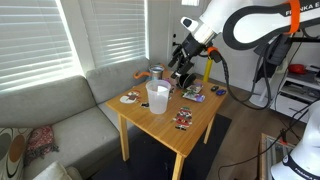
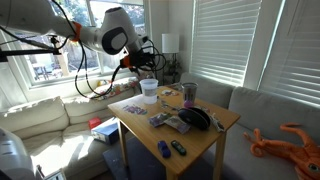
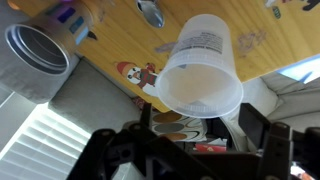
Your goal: Pick up the clear cup and pour all its contents onto the table, put the clear cup back onto the table, pick up one of the sachets with a green lid and place it right way up on the table
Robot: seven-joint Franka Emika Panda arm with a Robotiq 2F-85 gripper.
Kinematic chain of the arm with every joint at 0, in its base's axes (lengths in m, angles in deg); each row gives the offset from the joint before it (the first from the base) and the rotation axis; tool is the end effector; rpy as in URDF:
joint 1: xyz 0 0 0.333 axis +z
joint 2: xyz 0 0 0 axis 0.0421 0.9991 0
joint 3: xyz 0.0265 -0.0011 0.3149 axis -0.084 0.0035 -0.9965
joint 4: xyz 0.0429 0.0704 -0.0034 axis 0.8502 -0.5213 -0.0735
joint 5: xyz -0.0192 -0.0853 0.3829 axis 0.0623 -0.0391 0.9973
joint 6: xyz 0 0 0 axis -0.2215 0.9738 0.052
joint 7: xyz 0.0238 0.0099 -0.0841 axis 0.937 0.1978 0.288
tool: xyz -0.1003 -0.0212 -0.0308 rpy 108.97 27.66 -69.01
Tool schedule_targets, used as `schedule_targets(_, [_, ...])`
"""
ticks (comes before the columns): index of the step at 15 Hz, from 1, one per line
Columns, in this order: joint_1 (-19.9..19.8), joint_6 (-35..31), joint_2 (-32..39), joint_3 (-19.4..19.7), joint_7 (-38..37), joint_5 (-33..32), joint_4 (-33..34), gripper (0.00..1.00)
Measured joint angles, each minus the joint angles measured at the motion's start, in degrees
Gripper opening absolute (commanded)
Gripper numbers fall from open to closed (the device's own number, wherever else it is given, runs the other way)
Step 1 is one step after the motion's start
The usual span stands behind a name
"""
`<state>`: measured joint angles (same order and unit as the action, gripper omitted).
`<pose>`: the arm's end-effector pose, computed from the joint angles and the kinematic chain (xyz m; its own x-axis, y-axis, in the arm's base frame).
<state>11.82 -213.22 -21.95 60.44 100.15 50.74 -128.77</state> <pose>0.5004 0.0877 0.5703 0.5877 0.6403 0.4947 0.6037 -0.7540 0.2587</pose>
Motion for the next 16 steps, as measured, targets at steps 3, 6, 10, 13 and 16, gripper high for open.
schedule_targets(3, [-0.92, 1.27, -1.89, 3.40, -0.28, 1.60, -0.11, 1.00])
schedule_targets(6, [-1.30, -2.38, -2.08, 6.15, -0.37, 4.37, -1.04, 1.00])
schedule_targets(10, [-1.15, -2.73, -2.06, 6.36, -0.49, 4.59, -1.21, 1.00])
schedule_targets(13, [-1.49, 0.92, -1.65, 6.51, -0.42, 3.58, -1.19, 1.00])
schedule_targets(16, [-1.48, 7.85, -0.57, 8.31, 3.54, 5.20, -1.25, 1.00])
